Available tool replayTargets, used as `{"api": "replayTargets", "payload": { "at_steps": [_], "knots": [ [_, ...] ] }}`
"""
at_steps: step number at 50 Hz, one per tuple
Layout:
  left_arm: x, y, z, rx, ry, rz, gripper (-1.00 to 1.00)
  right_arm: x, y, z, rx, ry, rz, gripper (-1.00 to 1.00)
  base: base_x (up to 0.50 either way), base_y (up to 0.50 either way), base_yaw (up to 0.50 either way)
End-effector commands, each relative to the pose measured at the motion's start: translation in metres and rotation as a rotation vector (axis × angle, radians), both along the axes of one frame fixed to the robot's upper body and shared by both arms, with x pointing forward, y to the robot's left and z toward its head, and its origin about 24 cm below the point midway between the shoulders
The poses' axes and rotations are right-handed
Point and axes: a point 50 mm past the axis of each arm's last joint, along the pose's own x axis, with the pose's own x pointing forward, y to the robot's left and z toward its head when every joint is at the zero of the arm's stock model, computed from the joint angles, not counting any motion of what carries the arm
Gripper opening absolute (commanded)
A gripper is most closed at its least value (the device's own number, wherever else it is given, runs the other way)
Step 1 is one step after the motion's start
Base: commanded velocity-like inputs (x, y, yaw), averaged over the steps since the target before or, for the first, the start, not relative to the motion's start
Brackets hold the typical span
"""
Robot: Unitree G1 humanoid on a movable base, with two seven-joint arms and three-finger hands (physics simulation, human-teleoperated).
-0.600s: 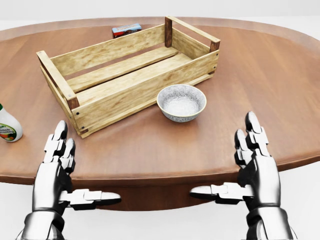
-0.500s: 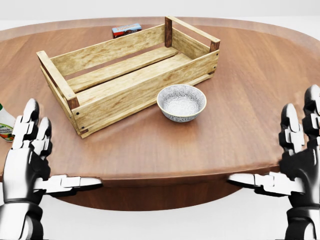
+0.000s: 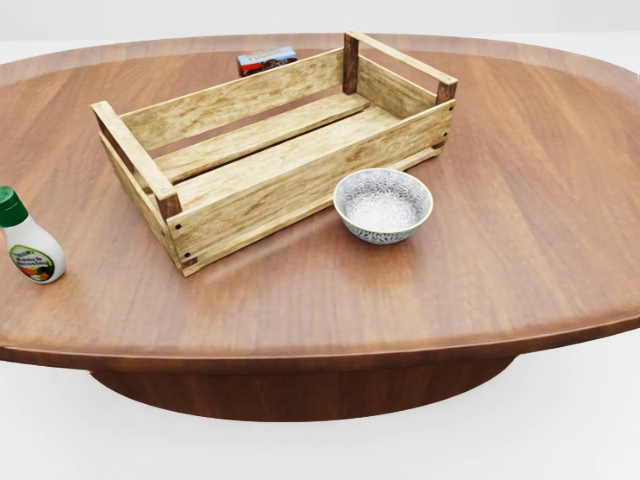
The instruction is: Pick up the salad dressing and put it in the tray.
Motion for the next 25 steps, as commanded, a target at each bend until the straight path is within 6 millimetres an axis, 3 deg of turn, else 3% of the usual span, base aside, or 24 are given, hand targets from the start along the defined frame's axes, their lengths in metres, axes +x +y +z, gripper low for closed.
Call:
{"api": "replayTargets", "payload": {
  "at_steps": [1,11,21,25],
  "knots": [
    [-0.04,0.053,0.039,-0.013,-0.117,0.173,1.0,-0.014,0.006,0.013,-0.088,-0.051,-0.071,1.0,0.0,0.5,0.0],
    [-0.061,0.085,0.046,-0.038,-0.107,0.28,1.0,-0.008,0.01,0.011,-0.108,-0.035,-0.081,1.0,0.0,0.5,0.0],
    [-0.069,0.099,0.045,-0.056,-0.083,0.324,1.0,-0.007,0.013,0.012,-0.129,-0.048,-0.068,1.0,0.11,0.5,0.0],
    [-0.086,0.126,0.042,-0.105,-0.051,0.42,1.0,-0.007,0.014,0.012,-0.131,-0.046,-0.066,1.0,0.24,0.5,0.0]
  ]
}}
